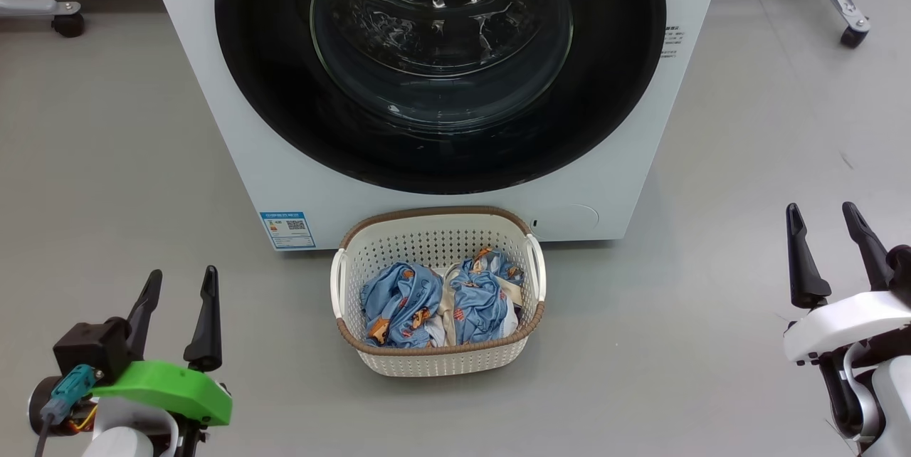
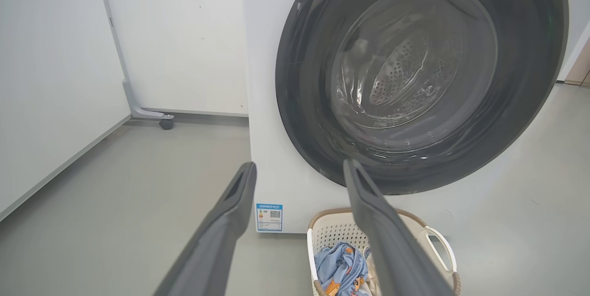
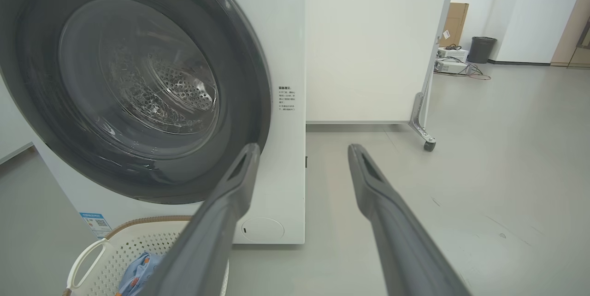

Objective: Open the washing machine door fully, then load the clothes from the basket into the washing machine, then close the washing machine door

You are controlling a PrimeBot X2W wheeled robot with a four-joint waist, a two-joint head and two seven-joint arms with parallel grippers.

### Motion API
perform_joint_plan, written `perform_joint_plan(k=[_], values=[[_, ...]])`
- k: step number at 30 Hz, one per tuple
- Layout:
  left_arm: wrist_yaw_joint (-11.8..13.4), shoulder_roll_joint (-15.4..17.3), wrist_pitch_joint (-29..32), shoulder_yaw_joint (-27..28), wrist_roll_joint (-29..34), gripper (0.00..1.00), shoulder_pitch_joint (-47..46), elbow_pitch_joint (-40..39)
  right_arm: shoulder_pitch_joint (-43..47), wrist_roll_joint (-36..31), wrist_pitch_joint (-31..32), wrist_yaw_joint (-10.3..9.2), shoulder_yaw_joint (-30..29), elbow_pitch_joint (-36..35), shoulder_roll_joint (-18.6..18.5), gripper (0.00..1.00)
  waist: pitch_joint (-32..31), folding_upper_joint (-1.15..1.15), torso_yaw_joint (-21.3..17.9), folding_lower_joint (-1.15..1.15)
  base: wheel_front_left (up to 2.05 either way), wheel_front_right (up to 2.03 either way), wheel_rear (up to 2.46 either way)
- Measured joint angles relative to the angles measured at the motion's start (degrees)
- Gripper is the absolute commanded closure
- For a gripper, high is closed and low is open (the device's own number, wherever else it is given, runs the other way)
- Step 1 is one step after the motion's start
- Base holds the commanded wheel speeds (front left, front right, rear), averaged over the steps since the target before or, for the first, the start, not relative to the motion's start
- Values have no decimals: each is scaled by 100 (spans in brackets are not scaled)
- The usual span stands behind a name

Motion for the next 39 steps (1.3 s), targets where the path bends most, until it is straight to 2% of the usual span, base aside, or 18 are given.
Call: perform_joint_plan(k=[39], values=[[-51,-44,0,101,245,0,-1,15,-1,57,34,51,10,85,4,0,51,0,-3,0,0,0,-1]])
